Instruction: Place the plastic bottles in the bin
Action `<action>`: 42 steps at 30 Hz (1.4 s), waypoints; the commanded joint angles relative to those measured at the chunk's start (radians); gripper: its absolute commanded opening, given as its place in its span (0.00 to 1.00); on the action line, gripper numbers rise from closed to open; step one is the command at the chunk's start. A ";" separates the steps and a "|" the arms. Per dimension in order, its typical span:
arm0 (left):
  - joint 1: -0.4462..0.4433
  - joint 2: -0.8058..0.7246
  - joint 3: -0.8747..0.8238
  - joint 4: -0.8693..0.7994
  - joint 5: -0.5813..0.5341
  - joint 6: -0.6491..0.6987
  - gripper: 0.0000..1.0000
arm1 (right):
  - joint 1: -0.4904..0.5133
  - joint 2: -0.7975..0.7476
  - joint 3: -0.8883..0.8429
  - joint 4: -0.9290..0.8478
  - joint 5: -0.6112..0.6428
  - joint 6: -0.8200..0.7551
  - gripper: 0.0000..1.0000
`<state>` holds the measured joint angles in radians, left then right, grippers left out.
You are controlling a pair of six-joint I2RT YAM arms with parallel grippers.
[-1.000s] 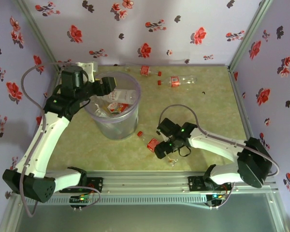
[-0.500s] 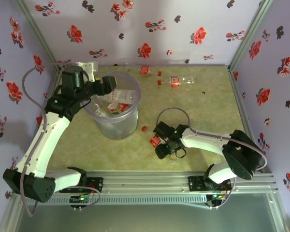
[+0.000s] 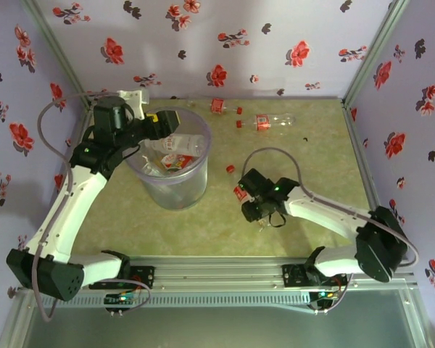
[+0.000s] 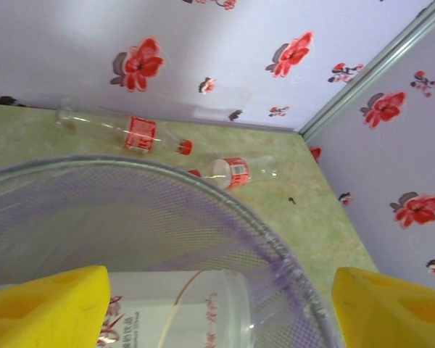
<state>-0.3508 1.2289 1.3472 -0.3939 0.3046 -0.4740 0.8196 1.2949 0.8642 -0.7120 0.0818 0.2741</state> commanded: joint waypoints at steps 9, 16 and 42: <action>-0.082 0.090 0.027 0.191 0.135 -0.138 0.86 | -0.059 -0.216 0.117 0.237 0.179 -0.143 0.21; -0.229 0.200 0.124 0.206 0.161 -0.140 0.95 | -0.060 -0.155 0.202 0.306 0.093 -0.170 0.21; -0.349 0.373 0.263 0.243 0.205 -0.189 0.70 | -0.054 -0.214 0.166 0.460 -0.050 -0.244 0.24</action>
<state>-0.6941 1.6062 1.5833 -0.1673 0.4938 -0.6579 0.7654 1.0866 1.0340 -0.3103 0.0078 0.0616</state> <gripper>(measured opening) 0.712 0.313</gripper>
